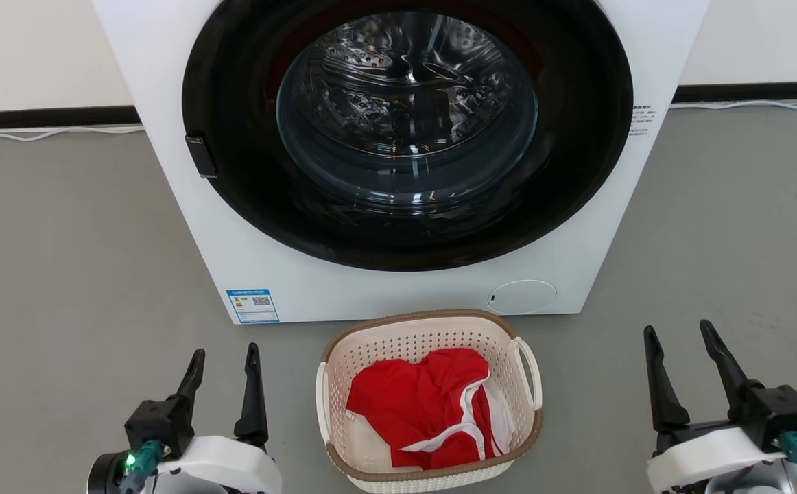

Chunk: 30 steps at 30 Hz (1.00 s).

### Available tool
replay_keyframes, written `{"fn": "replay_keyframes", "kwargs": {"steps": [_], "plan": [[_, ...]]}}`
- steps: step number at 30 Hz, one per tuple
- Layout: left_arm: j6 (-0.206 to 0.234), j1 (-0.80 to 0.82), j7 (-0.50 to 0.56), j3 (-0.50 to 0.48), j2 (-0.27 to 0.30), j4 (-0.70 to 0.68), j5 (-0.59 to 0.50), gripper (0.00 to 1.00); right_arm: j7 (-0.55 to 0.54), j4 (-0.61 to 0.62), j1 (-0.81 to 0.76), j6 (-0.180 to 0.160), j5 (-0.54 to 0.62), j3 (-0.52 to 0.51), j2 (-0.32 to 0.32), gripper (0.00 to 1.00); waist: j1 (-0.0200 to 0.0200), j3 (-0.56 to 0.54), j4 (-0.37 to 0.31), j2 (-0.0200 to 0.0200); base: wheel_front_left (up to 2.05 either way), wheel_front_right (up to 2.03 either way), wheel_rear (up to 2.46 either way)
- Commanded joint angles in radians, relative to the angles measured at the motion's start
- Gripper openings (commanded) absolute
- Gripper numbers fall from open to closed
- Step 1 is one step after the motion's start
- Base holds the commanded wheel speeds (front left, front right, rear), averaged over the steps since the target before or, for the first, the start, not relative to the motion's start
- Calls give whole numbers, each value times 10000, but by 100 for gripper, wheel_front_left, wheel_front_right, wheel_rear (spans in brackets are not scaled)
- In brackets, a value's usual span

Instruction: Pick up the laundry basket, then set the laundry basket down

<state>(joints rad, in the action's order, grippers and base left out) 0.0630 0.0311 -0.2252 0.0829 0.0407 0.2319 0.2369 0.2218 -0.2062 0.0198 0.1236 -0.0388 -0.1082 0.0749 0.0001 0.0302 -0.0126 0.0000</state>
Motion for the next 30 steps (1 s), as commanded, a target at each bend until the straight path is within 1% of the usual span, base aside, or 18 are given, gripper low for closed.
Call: {"fn": "replay_keyframes", "kwargs": {"steps": [1,7,20,27,30], "plan": [[151,548,-190,-218,92,-311,-392,100,224,310,382,63,462,214,150,100,0,27,-8,0,0,0,0],[266,570,-365,-136,95,-338,-1088,100,399,368,376,71,1269,215,169,100,0,69,-25,0,0,0,0],[300,632,-366,-112,95,-366,-1032,100,400,384,422,71,1273,252,167,100,0,214,-2,0,0,0,0],[348,909,-366,22,95,-280,-775,100,400,318,634,71,1347,172,164,100,0,753,21,0,0,0,0],[444,1211,-366,221,95,-169,-559,100,400,153,903,71,1440,78,93,100,0,1197,19,0,0,0,0]]}}
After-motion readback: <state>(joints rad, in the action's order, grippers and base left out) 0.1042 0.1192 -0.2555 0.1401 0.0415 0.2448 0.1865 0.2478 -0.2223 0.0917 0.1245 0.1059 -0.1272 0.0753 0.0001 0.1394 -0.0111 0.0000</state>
